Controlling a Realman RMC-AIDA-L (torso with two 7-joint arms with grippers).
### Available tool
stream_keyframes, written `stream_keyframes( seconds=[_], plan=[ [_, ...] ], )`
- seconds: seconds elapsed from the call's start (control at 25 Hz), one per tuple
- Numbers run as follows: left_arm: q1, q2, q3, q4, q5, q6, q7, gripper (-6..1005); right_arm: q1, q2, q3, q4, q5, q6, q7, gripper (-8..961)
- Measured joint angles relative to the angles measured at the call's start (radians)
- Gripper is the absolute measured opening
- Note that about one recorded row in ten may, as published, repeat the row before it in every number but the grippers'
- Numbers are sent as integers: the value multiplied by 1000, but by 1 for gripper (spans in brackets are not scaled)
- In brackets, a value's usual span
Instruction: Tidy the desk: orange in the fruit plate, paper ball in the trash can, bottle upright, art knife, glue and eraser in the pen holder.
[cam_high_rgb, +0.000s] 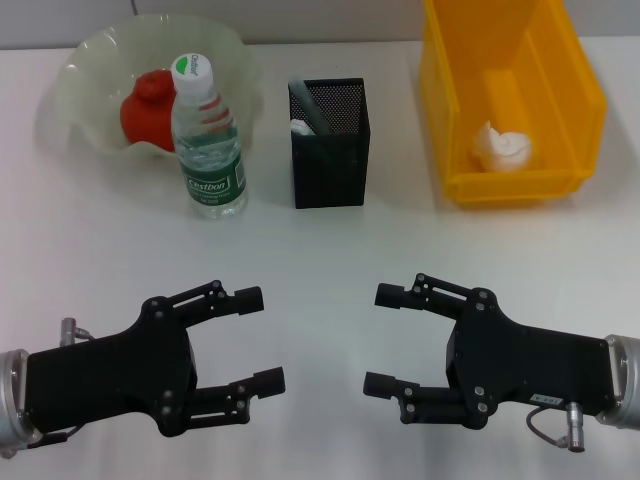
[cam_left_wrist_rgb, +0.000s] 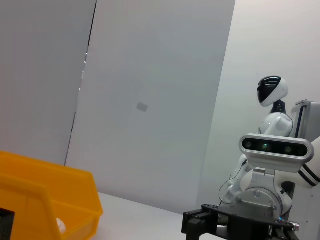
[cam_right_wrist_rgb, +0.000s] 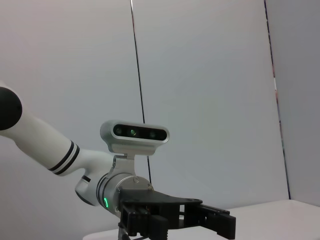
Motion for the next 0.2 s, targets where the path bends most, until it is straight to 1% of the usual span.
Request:
stream_keyframes(
  seconds=[0.2],
  plan=[
    [0,-1,-6,1,0,0,3,829,0,0,0,0,0,1,0,824]
  ],
)
